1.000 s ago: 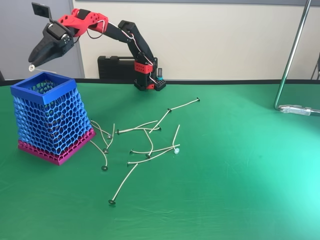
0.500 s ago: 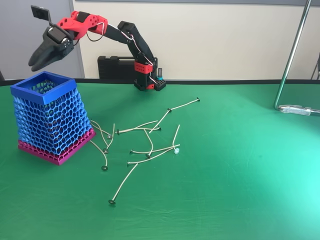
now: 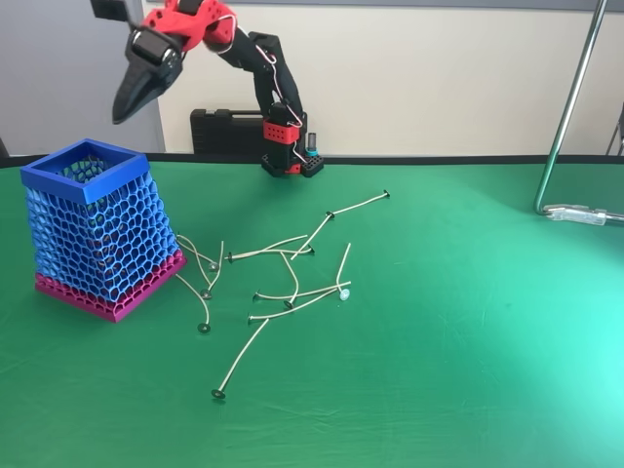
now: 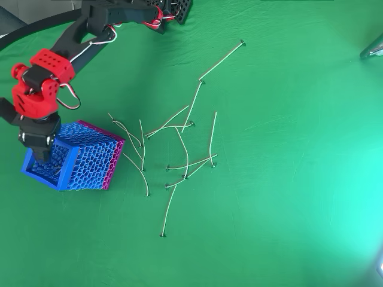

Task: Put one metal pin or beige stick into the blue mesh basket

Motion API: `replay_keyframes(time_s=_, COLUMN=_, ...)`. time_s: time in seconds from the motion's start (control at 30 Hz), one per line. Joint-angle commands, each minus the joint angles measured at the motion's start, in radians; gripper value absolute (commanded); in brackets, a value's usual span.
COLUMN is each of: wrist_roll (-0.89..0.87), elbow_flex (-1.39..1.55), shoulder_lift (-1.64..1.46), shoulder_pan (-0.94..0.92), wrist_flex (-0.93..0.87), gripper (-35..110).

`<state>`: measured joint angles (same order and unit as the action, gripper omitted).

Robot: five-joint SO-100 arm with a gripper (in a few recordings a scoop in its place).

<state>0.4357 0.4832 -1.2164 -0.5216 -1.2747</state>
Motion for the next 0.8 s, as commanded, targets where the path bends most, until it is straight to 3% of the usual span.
replay_keyframes(time_s=0.0, wrist_roll=-0.017, elbow_flex=0.046, shoulder_lift=-0.141, shoulder_pan=0.044, wrist_flex=-0.066, gripper=1)
replay_keyframes(time_s=0.2, wrist_roll=-0.035, elbow_flex=0.222, shoulder_lift=-0.319, shoulder_pan=0.132, wrist_flex=-0.195, gripper=1)
replay_keyframes(time_s=0.47, wrist_roll=-0.066, elbow_flex=0.609, shoulder_lift=-0.558, shoulder_pan=0.273, wrist_flex=-0.196, gripper=1)
replay_keyframes(time_s=0.77, wrist_roll=-0.118, elbow_flex=1.169, shoulder_lift=-0.842, shoulder_pan=0.393, wrist_flex=0.002, gripper=1)
